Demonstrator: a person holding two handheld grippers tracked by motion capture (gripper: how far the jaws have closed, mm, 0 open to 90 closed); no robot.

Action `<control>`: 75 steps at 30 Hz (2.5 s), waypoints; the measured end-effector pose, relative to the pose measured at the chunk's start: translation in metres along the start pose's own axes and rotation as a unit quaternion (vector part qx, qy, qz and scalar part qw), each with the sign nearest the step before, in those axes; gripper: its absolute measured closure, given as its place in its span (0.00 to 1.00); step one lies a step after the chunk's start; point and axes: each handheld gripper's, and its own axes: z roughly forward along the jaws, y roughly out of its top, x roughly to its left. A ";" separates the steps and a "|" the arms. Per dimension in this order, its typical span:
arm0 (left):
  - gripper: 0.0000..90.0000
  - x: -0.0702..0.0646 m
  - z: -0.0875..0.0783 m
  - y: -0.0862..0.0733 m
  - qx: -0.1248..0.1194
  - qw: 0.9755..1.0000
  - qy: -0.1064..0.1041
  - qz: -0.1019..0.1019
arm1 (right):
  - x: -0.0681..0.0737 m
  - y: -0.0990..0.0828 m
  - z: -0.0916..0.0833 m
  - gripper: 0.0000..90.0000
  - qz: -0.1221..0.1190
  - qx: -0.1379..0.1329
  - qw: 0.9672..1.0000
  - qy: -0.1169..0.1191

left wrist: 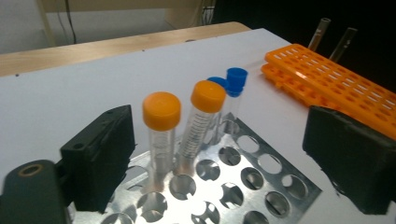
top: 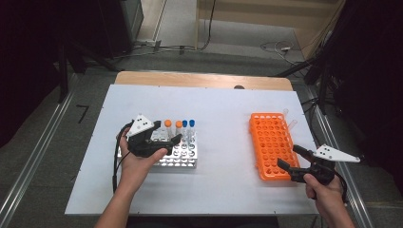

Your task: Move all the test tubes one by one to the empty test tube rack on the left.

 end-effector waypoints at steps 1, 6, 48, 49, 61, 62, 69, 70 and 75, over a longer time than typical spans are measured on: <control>0.07 -0.002 -0.001 -0.001 -0.002 1.000 -0.003 -0.001 | -0.001 0.001 0.000 0.10 0.000 0.000 1.000 -0.002; 0.01 -0.009 -0.007 -0.006 -0.005 1.000 -0.012 0.008 | -0.006 0.003 0.002 0.10 0.005 -0.002 1.000 -0.009; 0.00 -0.021 -0.024 -0.023 -0.015 0.999 -0.041 -0.009 | -0.082 0.019 0.060 0.52 0.052 0.031 0.995 -0.080; 0.00 -0.020 -0.024 -0.023 -0.015 0.999 -0.041 -0.009 | -0.083 0.019 0.061 0.53 0.051 0.032 0.995 -0.079; 0.00 -0.021 -0.022 -0.024 -0.010 0.999 -0.038 -0.010 | -0.082 0.015 0.069 0.82 0.032 0.031 0.994 -0.100; 0.00 -0.021 -0.022 -0.024 -0.010 0.999 -0.038 -0.010 | -0.081 0.015 0.069 0.82 0.027 0.031 0.994 -0.102; 0.00 -0.021 -0.022 -0.024 -0.010 0.999 -0.037 -0.009 | -0.079 0.019 0.061 0.82 0.031 0.007 0.994 -0.106; 0.00 -0.022 -0.021 -0.024 -0.010 0.999 -0.038 -0.009 | -0.078 0.020 0.059 0.82 0.030 0.003 0.994 -0.105; 0.01 -0.023 -0.020 -0.024 -0.008 0.999 -0.041 -0.007 | -0.072 0.026 0.049 0.82 0.023 -0.012 0.994 -0.106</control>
